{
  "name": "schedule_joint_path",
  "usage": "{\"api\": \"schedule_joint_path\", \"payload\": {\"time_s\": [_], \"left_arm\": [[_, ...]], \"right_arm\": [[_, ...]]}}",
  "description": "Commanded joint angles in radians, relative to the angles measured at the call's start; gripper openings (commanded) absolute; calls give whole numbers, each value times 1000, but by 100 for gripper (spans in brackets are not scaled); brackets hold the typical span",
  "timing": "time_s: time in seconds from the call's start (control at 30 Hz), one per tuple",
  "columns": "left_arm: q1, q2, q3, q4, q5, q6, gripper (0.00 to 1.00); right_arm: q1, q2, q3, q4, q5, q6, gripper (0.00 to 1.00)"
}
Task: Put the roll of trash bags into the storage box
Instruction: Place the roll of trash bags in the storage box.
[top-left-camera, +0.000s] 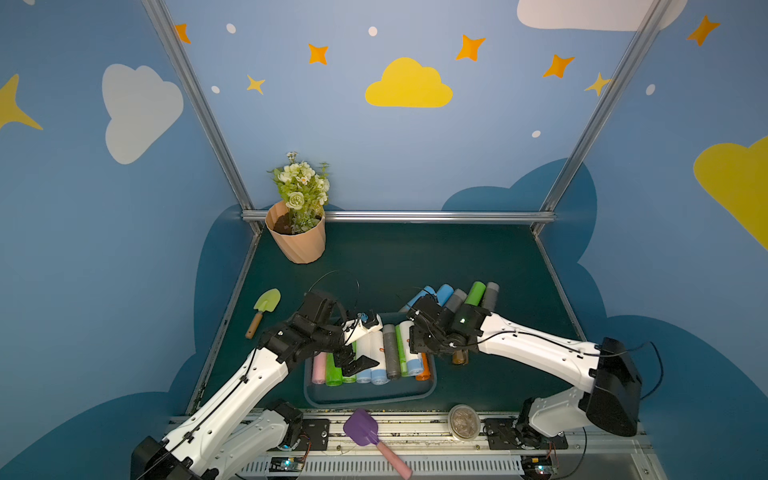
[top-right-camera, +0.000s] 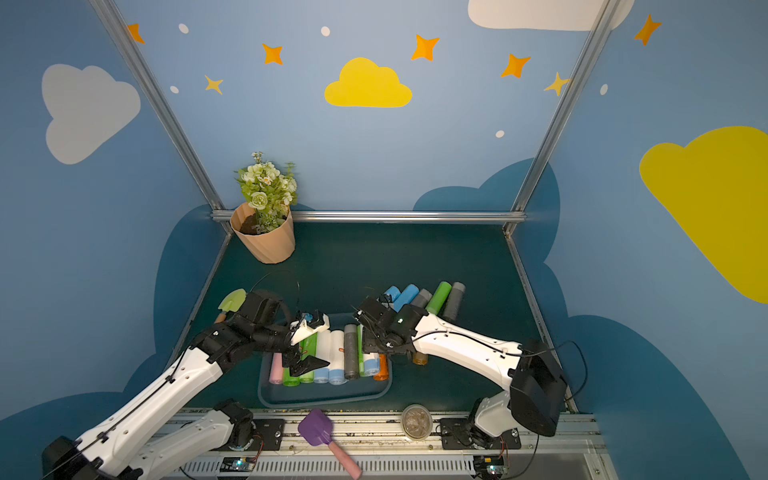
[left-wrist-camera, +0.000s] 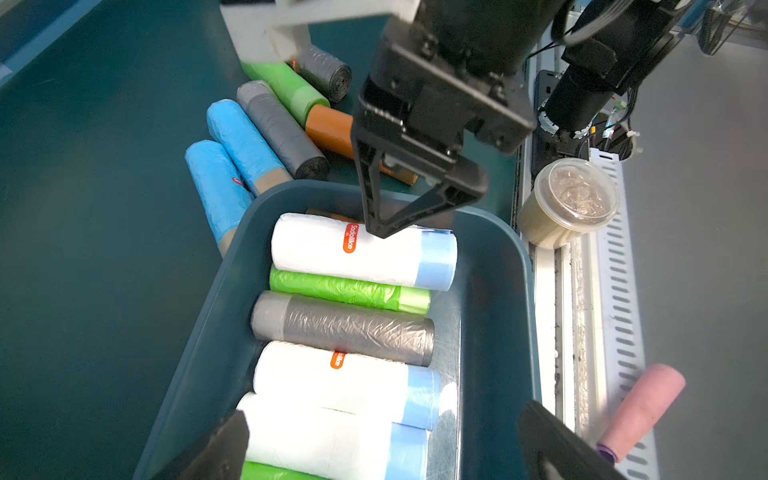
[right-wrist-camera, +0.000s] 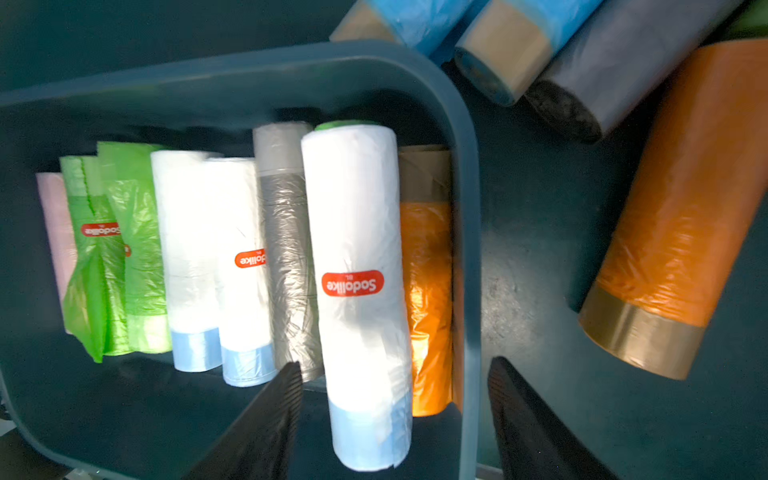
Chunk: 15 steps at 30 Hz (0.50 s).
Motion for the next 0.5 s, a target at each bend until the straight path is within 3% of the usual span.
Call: {"api": "schedule_joint_path", "payload": {"time_s": [0.0, 0.17, 0.47], "left_arm": [[-23, 17, 7, 6, 28, -8, 100], [-64, 10, 4, 43, 32, -22, 100], [-185, -54, -62, 271, -26, -94, 100]], "right_arm": [[-9, -35, -14, -35, 55, 2, 70], [-13, -90, -29, -43, 76, -3, 73], [-68, -252, -113, -66, 98, -36, 82]]}}
